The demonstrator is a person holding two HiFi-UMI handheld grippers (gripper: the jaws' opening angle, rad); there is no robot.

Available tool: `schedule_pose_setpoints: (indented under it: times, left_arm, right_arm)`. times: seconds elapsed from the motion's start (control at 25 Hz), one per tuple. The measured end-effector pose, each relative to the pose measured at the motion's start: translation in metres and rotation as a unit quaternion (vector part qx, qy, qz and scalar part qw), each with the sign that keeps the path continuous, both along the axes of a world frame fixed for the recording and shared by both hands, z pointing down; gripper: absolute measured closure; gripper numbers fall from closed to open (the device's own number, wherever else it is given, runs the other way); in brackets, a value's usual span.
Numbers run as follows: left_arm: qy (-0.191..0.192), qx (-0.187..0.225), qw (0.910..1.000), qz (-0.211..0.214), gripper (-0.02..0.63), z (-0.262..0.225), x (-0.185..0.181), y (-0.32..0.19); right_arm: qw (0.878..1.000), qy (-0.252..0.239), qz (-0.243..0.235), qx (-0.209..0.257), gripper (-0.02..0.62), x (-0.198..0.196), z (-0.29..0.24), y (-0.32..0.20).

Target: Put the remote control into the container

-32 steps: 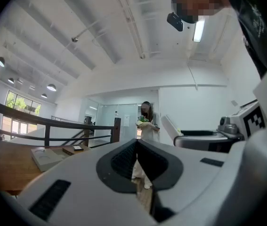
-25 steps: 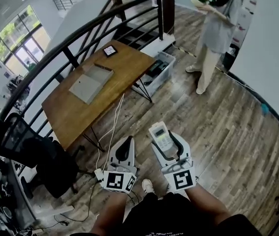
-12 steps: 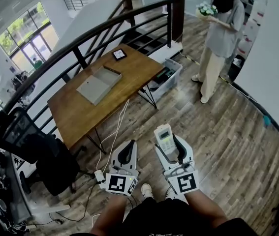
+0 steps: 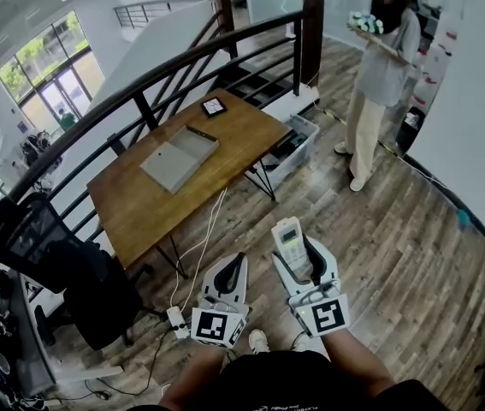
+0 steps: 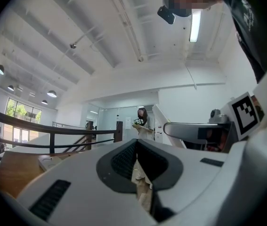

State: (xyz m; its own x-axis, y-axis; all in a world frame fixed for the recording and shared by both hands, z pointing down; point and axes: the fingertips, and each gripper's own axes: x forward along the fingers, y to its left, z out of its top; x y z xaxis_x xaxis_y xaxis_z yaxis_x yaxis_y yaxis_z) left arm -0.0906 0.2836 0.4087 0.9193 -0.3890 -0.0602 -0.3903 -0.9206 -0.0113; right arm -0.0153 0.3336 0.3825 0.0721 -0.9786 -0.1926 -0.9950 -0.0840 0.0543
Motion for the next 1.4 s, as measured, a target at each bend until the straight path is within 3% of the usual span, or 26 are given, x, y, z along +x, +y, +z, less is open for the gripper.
schedule_pose_setpoints:
  times: [0.32,0.68,0.96,1.4]
  left_arm:
    - [0.013,0.011,0.9997,0.017,0.598,-0.007,-0.014,-0.018]
    - [0.018,0.018,0.9997,0.001,0.598,-0.012,-0.019,-0.042]
    - [0.009,0.020,0.9996,-0.016,0.598,-0.012,0.009,-0.063]
    - [0.001,0.017,0.9990,-0.040,0.598,-0.004,0.068,-0.089]
  right_arm:
    - [1.000,-0.005,0.010,-0.005,0.330,-0.018,0.000,-0.018]
    - [1.000,0.001,-0.002,-0.025,0.330,-0.021,0.009,-0.037]
    - [1.000,-0.019,-0.022,-0.011,0.330,0.004,0.011,-0.065]
    - [0.997,-0.019,-0.060,-0.033,0.330,0.060,0.021,-0.095]
